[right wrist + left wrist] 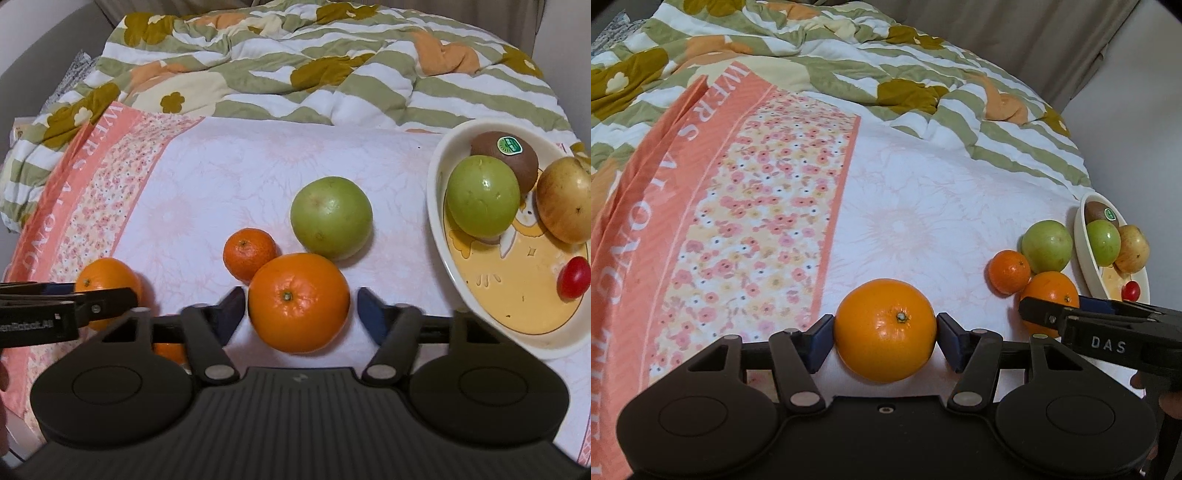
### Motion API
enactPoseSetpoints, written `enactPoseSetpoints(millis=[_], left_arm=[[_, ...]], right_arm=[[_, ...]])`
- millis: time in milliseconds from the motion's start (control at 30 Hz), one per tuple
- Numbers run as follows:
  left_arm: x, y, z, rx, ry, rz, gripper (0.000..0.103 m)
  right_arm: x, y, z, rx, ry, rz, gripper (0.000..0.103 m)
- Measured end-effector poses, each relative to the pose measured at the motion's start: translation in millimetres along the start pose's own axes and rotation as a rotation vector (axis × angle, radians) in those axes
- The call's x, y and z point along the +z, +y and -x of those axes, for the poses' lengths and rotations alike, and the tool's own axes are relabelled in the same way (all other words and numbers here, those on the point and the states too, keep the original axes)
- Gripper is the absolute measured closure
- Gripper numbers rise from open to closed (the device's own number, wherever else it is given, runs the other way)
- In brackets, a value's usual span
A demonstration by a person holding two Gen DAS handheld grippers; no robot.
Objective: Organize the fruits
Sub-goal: 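Grasp a large orange with the left tool while the right tool grasps another large orange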
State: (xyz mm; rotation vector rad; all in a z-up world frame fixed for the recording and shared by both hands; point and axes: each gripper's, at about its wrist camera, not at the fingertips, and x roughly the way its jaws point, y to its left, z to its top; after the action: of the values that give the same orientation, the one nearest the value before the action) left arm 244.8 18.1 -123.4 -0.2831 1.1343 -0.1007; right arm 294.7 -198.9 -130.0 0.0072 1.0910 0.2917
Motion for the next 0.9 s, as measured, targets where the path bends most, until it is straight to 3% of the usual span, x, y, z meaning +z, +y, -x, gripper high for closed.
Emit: enactPoseSetpoints(millis=[233, 533, 900], left_arm=[[-8.6, 7.0, 17.8, -0.008, -0.014, -0.015, 0.04], [-17.9, -1.1, 53.8, -0.011, -0.102, -0.13, 0.04], [-33.2, -25.7, 87.5, -0.131, -0.147, -0.259, 0.04]], right_arm=[[-7.8, 1.3, 13.4, -0.021, -0.025, -0.022, 0.029], [-27.4, 9.6, 58.7, -0.067, -0.11, -0.08, 0.029], [-75.8, 13.9, 132.0, -0.146, -0.206, -0.209, 0.029]])
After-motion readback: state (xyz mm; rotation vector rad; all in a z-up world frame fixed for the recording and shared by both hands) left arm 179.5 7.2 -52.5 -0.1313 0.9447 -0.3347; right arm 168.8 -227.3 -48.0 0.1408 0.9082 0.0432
